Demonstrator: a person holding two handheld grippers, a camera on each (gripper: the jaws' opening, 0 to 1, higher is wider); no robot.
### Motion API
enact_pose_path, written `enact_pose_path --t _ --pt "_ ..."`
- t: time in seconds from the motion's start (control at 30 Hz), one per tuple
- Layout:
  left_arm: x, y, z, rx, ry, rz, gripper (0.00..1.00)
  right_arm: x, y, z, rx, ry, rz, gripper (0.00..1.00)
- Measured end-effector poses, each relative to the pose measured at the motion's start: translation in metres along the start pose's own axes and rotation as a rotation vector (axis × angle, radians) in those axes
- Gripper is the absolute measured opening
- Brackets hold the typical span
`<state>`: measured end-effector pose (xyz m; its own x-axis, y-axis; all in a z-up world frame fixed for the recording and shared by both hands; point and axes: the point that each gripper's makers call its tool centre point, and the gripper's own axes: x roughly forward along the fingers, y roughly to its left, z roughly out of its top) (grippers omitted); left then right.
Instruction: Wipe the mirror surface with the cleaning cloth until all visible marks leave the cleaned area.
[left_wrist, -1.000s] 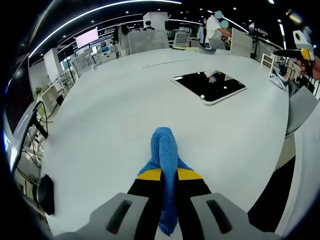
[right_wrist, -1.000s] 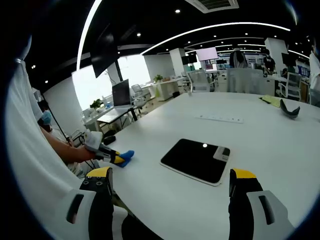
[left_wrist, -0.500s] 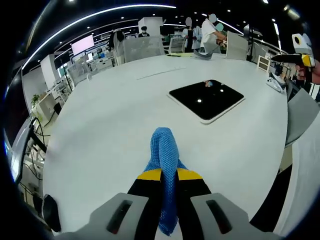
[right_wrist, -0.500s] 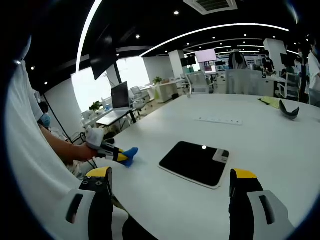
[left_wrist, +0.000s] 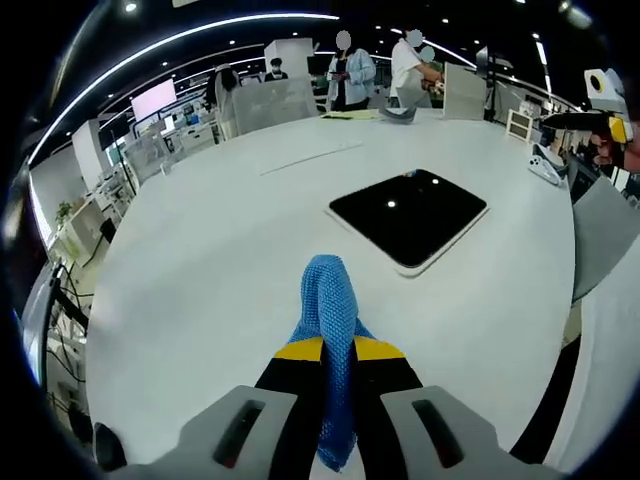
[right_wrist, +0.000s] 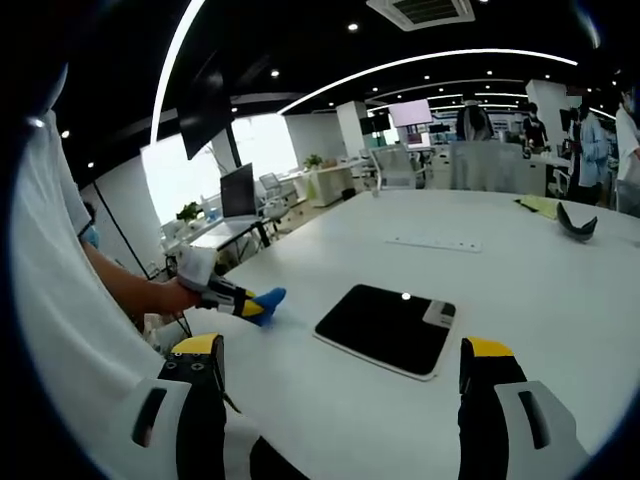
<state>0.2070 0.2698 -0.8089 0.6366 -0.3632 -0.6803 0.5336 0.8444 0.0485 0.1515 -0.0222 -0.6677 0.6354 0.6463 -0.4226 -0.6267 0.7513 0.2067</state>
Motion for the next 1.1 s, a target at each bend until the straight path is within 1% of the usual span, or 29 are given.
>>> enact_pose_path --t 0.33,0.5,0.73,1.1 --pt "0.013 -0.002 0.019 0.015 -0.016 -0.014 0.06 0.005 0.001 0.0 0.005 0.0 0.0 0.97" --pt "0.019 -0.004 0.026 0.033 -0.02 -0.028 0.06 0.008 0.002 -0.005 -0.001 0.014 0.003 0.97" --pt "0.025 0.001 0.036 0.034 -0.032 -0.024 0.06 0.013 0.009 -0.003 -0.002 0.01 0.011 0.97" --pt "0.038 0.003 0.055 0.044 -0.051 -0.031 0.06 0.017 0.01 -0.004 -0.009 0.015 0.004 0.98"
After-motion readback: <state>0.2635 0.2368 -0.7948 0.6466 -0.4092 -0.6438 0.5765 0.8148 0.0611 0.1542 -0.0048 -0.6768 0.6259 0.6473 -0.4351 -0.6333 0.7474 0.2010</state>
